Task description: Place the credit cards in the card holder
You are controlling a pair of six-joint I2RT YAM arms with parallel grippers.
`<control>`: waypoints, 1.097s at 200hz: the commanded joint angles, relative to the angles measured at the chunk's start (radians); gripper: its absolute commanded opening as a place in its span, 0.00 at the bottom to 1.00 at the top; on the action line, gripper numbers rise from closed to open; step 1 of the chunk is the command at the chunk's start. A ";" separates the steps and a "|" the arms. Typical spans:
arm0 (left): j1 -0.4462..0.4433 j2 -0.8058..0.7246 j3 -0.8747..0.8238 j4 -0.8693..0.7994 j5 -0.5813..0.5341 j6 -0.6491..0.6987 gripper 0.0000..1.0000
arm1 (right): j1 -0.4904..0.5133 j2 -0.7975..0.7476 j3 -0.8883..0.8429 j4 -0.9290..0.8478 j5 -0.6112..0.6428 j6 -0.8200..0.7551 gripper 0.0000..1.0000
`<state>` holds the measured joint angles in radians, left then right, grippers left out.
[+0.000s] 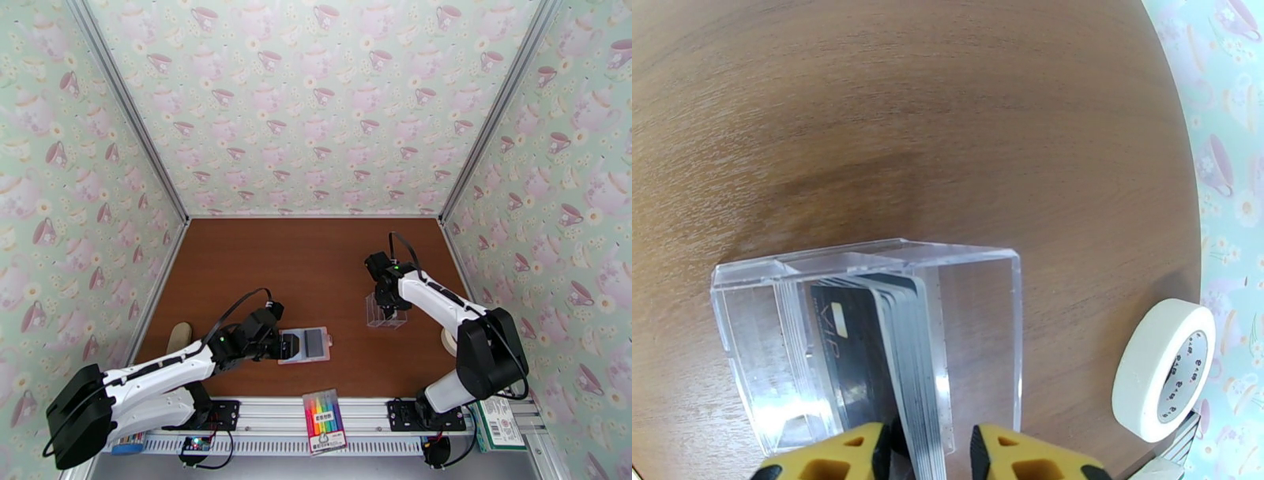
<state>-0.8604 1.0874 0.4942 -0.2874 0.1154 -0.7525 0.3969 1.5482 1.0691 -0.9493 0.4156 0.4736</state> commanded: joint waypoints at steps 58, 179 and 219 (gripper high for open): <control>0.006 0.007 -0.012 0.013 0.012 -0.007 0.68 | -0.006 -0.033 0.036 -0.038 0.060 -0.009 0.33; 0.006 0.009 -0.017 0.017 0.012 -0.008 0.67 | -0.006 -0.033 0.035 -0.023 0.003 -0.021 0.07; 0.006 0.012 -0.017 0.017 0.012 -0.007 0.68 | -0.006 -0.042 0.035 -0.008 -0.038 -0.026 0.02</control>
<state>-0.8604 1.0893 0.4942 -0.2867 0.1154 -0.7525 0.3969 1.5352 1.0805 -0.9630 0.4133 0.4583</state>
